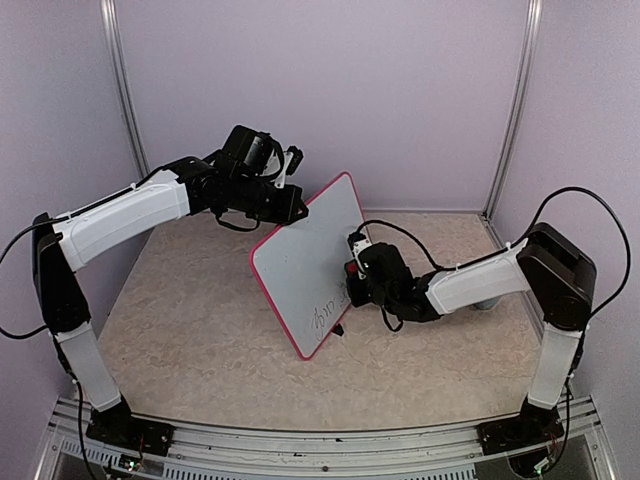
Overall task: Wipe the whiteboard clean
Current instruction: Erase the whiteboard at the center of the board.
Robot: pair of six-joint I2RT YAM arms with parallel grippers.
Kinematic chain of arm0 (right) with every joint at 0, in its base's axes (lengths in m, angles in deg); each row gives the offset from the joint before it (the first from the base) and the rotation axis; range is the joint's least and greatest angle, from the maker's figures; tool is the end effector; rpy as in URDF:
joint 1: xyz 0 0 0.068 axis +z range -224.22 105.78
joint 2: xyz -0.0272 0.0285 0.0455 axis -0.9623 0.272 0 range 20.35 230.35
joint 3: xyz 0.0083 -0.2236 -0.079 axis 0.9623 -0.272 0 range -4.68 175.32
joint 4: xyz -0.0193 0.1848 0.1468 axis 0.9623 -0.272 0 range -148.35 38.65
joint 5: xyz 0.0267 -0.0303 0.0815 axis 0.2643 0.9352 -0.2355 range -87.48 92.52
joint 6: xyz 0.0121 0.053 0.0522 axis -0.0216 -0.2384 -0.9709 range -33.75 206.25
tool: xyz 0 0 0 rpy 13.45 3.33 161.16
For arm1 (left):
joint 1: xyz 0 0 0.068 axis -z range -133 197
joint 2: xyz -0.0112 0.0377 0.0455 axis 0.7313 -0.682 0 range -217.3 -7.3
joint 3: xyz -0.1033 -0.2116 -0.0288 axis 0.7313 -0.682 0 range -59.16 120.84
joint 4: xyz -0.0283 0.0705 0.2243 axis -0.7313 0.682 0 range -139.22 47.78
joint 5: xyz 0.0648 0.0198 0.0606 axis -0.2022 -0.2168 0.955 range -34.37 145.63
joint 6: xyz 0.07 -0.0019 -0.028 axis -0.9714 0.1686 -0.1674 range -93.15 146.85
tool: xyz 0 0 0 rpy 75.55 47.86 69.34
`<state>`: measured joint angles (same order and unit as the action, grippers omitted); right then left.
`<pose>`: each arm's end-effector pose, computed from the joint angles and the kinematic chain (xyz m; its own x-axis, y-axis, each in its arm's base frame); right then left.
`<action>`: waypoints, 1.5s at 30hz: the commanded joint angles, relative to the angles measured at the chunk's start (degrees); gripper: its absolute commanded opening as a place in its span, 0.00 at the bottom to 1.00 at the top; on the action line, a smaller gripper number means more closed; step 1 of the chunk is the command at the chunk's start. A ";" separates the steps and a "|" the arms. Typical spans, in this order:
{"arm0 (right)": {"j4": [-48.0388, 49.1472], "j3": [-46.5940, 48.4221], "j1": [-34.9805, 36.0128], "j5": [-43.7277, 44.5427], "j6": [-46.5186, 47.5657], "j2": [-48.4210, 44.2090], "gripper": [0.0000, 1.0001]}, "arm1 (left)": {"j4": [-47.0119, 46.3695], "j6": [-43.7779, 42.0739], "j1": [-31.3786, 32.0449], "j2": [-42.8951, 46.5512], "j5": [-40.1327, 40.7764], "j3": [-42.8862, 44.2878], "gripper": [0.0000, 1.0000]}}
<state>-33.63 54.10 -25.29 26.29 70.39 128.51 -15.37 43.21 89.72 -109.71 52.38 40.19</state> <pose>0.2763 0.2780 0.1331 -0.4587 -0.1457 -0.8766 -0.3527 0.9353 0.0291 0.2916 -0.2741 0.3009 -0.6234 0.1930 -0.7577 0.5576 0.7891 -0.2578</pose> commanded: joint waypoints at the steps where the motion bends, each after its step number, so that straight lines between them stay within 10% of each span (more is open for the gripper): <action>1: 8.82 -0.60 6.20 -5.35 3.03 -2.20 0.22 | 3.29 -3.22 2.37 -0.90 -5.08 -2.45 0.00; 21: 10.31 -4.43 14.59 -14.40 4.57 -15.09 0.22 | 2.45 -2.43 2.46 -0.10 -4.47 -3.34 0.00; 45: 9.48 -8.50 15.15 -10.60 1.26 -9.20 0.20 | 2.32 -1.63 2.97 0.00 -4.05 -3.28 0.00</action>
<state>-24.61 45.93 -10.58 15.54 72.19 119.16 -17.08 42.86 90.61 -109.01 51.62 39.12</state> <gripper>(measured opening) 0.204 0.047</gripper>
